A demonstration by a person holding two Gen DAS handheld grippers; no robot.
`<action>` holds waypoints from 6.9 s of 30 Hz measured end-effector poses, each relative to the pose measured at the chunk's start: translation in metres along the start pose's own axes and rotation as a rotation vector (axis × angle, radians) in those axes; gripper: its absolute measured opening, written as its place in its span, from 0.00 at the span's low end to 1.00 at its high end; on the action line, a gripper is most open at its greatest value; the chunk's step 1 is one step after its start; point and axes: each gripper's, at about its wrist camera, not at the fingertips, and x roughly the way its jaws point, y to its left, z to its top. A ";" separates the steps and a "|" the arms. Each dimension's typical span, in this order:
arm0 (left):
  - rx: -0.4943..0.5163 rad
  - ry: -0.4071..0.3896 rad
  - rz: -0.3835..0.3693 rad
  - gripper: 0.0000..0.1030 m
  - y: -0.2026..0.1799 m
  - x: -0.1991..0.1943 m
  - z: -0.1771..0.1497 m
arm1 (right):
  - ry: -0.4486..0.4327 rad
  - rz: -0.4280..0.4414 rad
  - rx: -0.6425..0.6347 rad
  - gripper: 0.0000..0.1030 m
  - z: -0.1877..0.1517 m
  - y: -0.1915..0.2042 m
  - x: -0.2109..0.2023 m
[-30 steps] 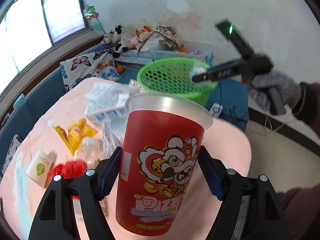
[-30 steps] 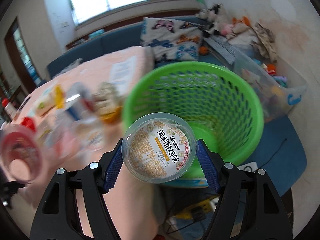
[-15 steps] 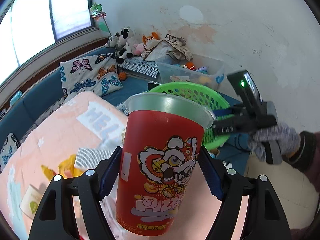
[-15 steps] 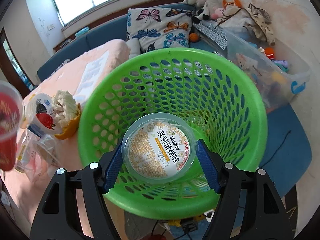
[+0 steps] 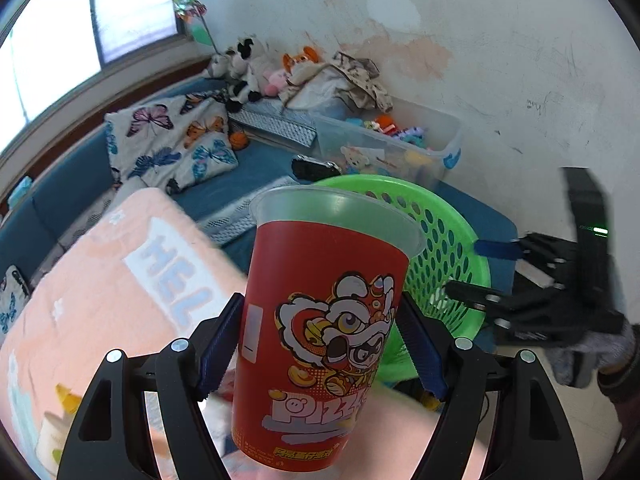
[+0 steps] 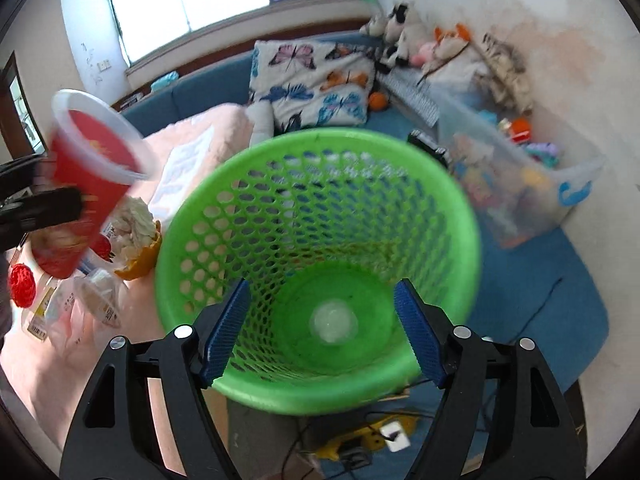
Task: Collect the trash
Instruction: 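Open the right tool to drop the clear cup into the green basket, then carry the red cup over the green basket with the left tool and release it, then grasp the red tinsel bundle with the left tool, then grasp the white plastic wrapper with the right tool and lift it, then drop the wrapper into the green basket with the right tool, then carry the red tinsel over the green basket with the left tool and release it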
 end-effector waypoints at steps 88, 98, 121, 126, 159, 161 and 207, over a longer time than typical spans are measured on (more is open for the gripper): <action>-0.430 -0.128 0.378 0.38 0.129 -0.132 -0.210 | 0.056 0.285 -0.248 0.80 -0.055 0.202 -0.025; -0.406 -0.203 0.392 0.33 0.124 -0.161 -0.214 | 0.076 0.349 -0.297 0.68 -0.056 0.251 -0.011; -0.387 -0.242 0.404 0.33 0.120 -0.190 -0.227 | 0.109 0.397 -0.232 0.27 -0.057 0.273 0.019; -0.365 -0.251 0.401 0.33 0.112 -0.192 -0.221 | 0.095 0.427 -0.221 0.26 -0.058 0.263 0.000; -0.188 -0.273 0.311 0.33 0.037 -0.160 -0.124 | -0.057 0.130 0.022 0.28 0.017 0.052 -0.023; -0.178 -0.275 0.305 0.33 0.034 -0.155 -0.116 | -0.038 0.101 0.030 0.29 0.020 0.040 -0.011; -0.017 -0.138 0.129 0.70 -0.038 -0.010 0.015 | -0.075 0.017 0.081 0.57 -0.021 -0.015 -0.046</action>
